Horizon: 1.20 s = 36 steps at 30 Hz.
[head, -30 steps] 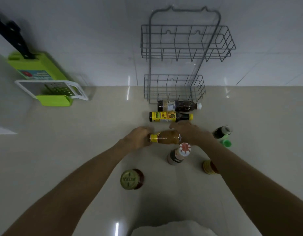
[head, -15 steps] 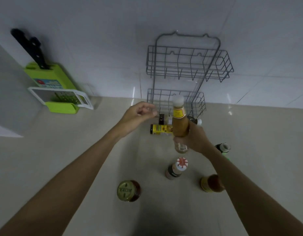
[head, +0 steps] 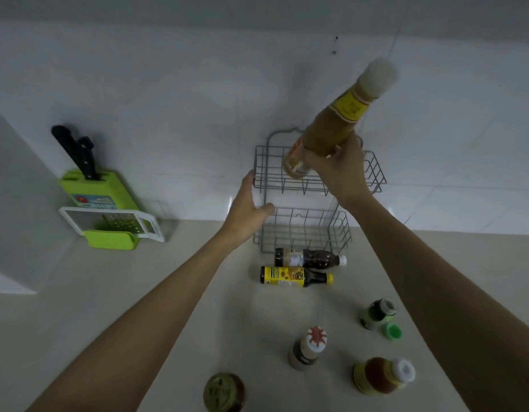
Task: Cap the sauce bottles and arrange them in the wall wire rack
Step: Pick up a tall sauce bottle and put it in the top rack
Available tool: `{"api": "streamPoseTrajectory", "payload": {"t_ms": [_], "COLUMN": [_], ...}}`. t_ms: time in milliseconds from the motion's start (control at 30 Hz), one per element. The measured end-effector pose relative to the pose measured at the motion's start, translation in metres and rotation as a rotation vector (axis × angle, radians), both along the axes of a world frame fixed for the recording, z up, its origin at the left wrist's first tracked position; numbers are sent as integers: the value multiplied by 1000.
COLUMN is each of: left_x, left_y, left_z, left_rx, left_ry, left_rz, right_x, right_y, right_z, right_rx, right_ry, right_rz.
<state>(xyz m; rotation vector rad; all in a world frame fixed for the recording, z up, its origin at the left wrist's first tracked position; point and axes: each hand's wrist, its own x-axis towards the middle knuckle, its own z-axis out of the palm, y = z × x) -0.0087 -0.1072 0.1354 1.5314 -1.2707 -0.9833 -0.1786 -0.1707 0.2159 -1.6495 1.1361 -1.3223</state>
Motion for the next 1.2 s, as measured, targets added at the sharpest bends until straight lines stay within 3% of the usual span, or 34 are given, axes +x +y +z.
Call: {"api": "streamPoseTrajectory", "payload": {"t_ms": [300, 533, 633, 767, 933, 1100, 1200], "left_x": [1, -3, -3, -2, 0, -3, -3], "left_y": [1, -2, -2, -1, -1, -1, -3], "left_z": [0, -2, -2, -1, 0, 0, 1], "left_rx": [14, -15, -16, -4, 7, 2, 4], "left_ry": [-20, -24, -21, -23, -41, -43, -49], "left_rz": [-55, -60, -69, -72, -84, -76, -83], "right_x": [42, 47, 54, 61, 46, 54, 48], "right_y": [-41, -50, -43, -33, -39, -32, -34], "right_z": [-14, 3, 0, -14, -4, -10, -7], "right_rx": [57, 138, 179, 54, 171, 36, 31], "right_ry": [309, 325, 302, 370, 370, 389, 418], "right_rz": [152, 383, 299, 93, 311, 177, 207]}}
